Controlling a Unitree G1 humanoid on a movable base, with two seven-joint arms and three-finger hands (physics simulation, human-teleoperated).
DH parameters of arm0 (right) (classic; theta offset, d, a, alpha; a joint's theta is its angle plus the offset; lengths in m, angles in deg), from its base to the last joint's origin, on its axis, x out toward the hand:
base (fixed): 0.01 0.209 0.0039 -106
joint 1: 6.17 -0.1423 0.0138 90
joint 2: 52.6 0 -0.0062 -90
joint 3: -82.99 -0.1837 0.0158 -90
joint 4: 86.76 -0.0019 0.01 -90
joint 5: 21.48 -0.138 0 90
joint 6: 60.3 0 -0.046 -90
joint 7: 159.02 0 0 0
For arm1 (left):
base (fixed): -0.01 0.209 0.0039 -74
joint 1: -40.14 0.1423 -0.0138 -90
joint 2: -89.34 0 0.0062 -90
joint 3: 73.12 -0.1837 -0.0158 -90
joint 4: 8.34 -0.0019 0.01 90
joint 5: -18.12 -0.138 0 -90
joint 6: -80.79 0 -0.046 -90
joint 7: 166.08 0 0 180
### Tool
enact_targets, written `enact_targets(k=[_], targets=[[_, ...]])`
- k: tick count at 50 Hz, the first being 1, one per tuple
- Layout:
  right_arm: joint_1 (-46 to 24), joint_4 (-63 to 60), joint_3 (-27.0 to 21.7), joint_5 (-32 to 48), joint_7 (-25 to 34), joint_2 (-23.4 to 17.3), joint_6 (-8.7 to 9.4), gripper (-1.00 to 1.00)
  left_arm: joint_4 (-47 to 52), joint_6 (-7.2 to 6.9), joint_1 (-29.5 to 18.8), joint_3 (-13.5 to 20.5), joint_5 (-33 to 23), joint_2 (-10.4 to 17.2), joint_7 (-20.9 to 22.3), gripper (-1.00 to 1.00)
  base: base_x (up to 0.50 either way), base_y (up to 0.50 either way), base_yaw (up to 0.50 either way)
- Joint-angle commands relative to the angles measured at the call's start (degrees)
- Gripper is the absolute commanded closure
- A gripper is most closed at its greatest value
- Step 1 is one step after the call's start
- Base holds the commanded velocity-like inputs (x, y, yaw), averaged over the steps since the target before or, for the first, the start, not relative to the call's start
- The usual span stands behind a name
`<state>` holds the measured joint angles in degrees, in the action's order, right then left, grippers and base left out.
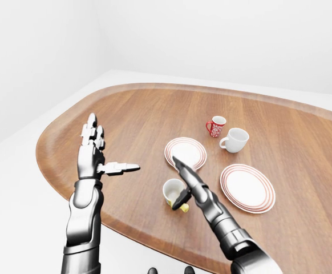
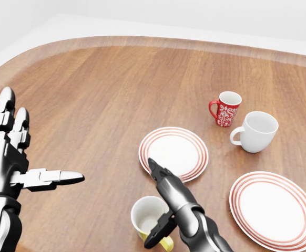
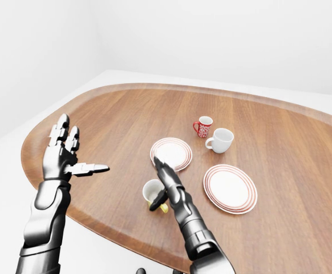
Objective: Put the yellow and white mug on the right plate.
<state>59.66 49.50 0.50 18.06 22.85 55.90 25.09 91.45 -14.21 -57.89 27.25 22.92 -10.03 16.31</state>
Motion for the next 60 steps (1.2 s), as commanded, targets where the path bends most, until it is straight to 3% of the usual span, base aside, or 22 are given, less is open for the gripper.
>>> enact_targets(k=[1, 51, 52, 53, 54, 60], targets=[[-0.6, 2.8, -0.1, 0.0, -1.1, 0.0, -0.38, -1.0, -0.2, 0.0, 0.1, -0.1, -0.1, -0.1, 0.0, -1.0, 0.0, 0.0, 0.0], [-1.8, 6.8, -0.4, -0.2, -2.4, -0.3, -0.38, -1.0, 0.4, 0.0, 0.3, -0.2, -0.2, -0.2, 0.1, -1.0, 0.0, 0.0, 0.0], [-1.8, 6.7, -0.4, -0.2, -2.4, -0.2, -0.38, -0.15, 0.6, 0.0, 0.3, -0.2, -0.2, -0.2, 0.1, -1.0, 0.0, 0.0, 0.0], [-1.7, 6.6, -0.4, -0.2, -2.4, -0.2, -0.38, 0.86, 0.6, 0.0, 0.3, -0.2, -0.2, -0.2, 0.1, -1.0, 0.0, 0.0, 0.0], [-1.7, 6.6, -0.4, -0.2, -2.4, -0.3, -0.38, 1.0, 0.4, 0.0, 0.2, -0.1, -0.2, -0.2, 0.1, -1.0, 0.0, 0.0, 0.0], [-1.4, 5.9, -0.4, -0.2, -2.3, -0.2, -0.38, 1.0, 0.8, 0.0, 0.3, -0.1, -0.2, -0.2, 0.0, -1.0, 0.0, 0.0, 0.0]])
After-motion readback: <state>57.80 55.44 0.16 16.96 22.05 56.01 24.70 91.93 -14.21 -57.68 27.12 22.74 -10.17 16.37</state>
